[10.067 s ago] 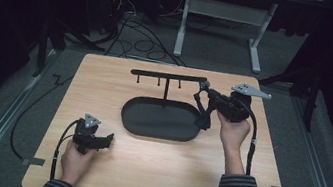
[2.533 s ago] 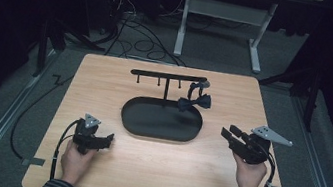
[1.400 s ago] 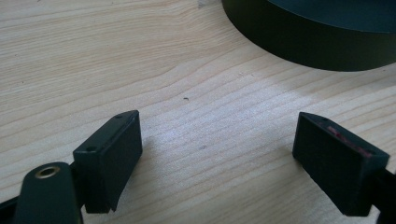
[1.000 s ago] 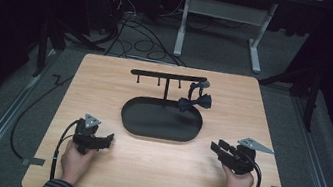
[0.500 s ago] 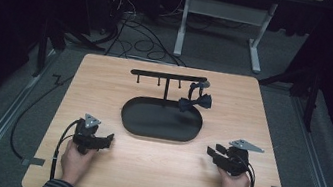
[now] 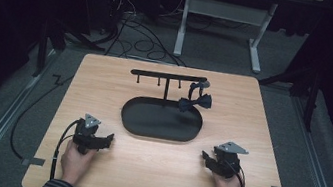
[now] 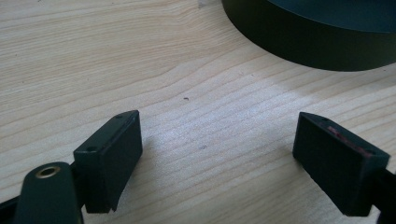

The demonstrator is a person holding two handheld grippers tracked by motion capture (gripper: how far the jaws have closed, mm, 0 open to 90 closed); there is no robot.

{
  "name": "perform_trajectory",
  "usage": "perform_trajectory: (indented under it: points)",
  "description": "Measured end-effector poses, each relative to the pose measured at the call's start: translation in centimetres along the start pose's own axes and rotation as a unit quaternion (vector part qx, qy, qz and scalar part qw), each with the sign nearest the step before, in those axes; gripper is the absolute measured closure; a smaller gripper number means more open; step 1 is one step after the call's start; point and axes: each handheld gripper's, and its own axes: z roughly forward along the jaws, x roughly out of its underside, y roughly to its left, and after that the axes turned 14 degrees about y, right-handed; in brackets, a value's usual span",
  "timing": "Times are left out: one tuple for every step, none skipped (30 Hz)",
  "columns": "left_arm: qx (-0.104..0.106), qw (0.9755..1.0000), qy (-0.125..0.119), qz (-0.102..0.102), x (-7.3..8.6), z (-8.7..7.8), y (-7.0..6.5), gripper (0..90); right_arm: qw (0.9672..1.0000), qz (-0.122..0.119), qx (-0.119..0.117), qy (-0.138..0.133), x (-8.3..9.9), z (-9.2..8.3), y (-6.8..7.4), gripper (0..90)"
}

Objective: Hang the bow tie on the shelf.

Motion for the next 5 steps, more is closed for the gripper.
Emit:
perform_trajectory:
  points:
    - [0.0,1.0,0.0,0.0,0.0,0.0,0.0,16.1,1.0,-0.003,0.005,0.0,-0.01,0.02,0.17,47.6]
    - [0.0,1.0,0.0,0.0,0.0,0.0,0.0,16.1,1.0,-0.002,0.004,0.0,-0.02,0.03,0.16,46.6]
    - [0.0,1.0,0.0,0.0,0.0,0.0,0.0,16.1,1.0,-0.003,0.002,0.001,-0.02,0.04,0.16,46.2]
    - [0.0,1.0,0.0,0.0,0.0,0.0,0.0,16.1,1.0,-0.003,0.002,0.001,-0.02,0.04,0.17,46.0]
    - [0.0,1.0,0.0,0.0,0.0,0.0,0.0,16.1,1.0,-0.003,0.001,0.001,-0.02,0.04,0.17,45.8]
